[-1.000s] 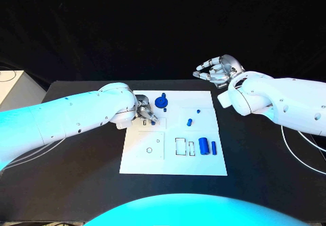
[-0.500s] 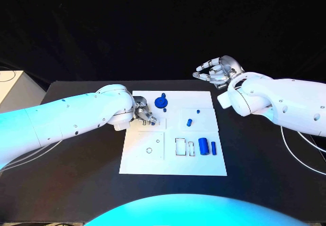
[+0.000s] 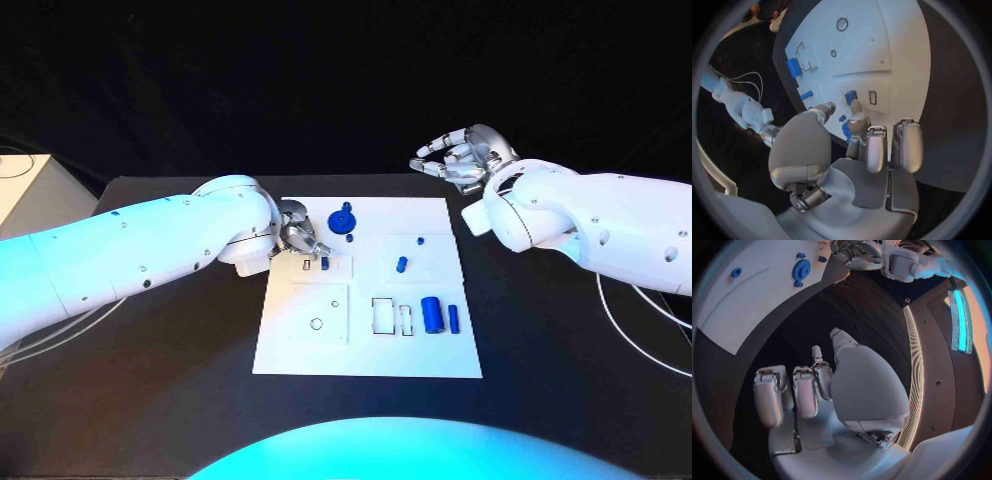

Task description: Assemble the parts on the task board

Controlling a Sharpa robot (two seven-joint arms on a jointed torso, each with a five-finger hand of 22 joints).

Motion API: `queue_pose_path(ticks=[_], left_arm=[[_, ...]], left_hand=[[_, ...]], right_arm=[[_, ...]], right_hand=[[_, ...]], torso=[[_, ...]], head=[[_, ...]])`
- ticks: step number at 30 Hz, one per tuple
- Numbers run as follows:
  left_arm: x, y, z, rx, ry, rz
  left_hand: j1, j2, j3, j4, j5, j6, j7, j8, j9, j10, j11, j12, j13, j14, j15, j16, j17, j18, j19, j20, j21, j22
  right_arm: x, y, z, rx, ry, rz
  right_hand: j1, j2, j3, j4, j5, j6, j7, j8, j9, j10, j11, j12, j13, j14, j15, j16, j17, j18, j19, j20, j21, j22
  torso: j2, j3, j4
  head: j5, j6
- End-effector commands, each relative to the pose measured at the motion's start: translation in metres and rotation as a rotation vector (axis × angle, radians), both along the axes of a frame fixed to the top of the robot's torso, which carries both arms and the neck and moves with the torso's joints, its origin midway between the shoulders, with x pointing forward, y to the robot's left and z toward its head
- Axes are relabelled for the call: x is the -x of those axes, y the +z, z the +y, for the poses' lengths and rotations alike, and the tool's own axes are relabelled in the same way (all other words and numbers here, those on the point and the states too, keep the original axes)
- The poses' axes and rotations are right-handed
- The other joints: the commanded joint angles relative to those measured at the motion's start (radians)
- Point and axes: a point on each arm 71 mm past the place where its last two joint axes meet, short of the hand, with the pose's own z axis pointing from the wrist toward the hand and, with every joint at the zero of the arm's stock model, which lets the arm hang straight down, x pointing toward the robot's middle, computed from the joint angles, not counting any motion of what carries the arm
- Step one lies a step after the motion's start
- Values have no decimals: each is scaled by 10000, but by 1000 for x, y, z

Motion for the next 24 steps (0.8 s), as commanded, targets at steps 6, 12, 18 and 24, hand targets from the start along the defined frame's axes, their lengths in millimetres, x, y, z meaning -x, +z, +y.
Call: queue_pose_path(ticks=[6, 12, 18, 24], left_arm=[[-8, 21, 10, 840, 304, 300], [-27, 35, 28, 941, 725, 19], [-43, 38, 42, 818, 1085, -193], [-54, 38, 48, 525, 1320, -316]], left_hand=[[533, 160, -103, -23, 152, -297, 163, -182, 5, -467, 109, -471, -594, 997, 28, -30, 2504, -106, -110, 50, -122, 41], [871, 280, -35, -30, 214, -502, 249, -256, 17, -767, 192, -700, -883, 962, 106, -88, 2402, -61, -247, 106, -223, -157], [990, 270, 14, -20, 206, -555, 274, -272, 22, -842, 213, -734, -935, 947, 125, -112, 2359, -50, -281, 124, -248, -202], [874, 144, -151, 3, 129, -584, 324, -274, 36, -884, 260, -728, -953, 943, 164, -117, 2352, -47, -295, 147, -259, -214]], right_arm=[[-1, -1, -1, 38, 95, -45], [0, -1, -3, 42, 82, -30], [0, -1, -3, 37, 90, -18], [0, -1, -4, 38, 72, -20]], right_hand=[[-64, -15, 21, 22, -44, -77, 1, 50, -9, -47, -1, -49, 987, 774, 74, -46, 1505, -64, 896, 68, -31, 2417], [-64, -15, 21, 22, -44, -77, 1, 50, -9, -47, -1, -49, 987, 774, 74, -46, 1505, -64, 896, 68, -31, 2417], [-97, -13, 17, 24, -44, -83, 0, 58, -9, -57, 0, -58, 976, 772, 75, -49, 1499, -62, 893, 68, -38, 2413], [-97, -13, 17, 24, -44, -83, 0, 58, -9, -57, 0, -58, 976, 772, 75, -49, 1499, -62, 893, 68, -38, 2413]], torso=[[12, -2, -3], [38, 6, 5], [112, -10, -13], [147, 0, 8]], head=[[-14, 167], [74, 170], [92, 224], [106, 272]])
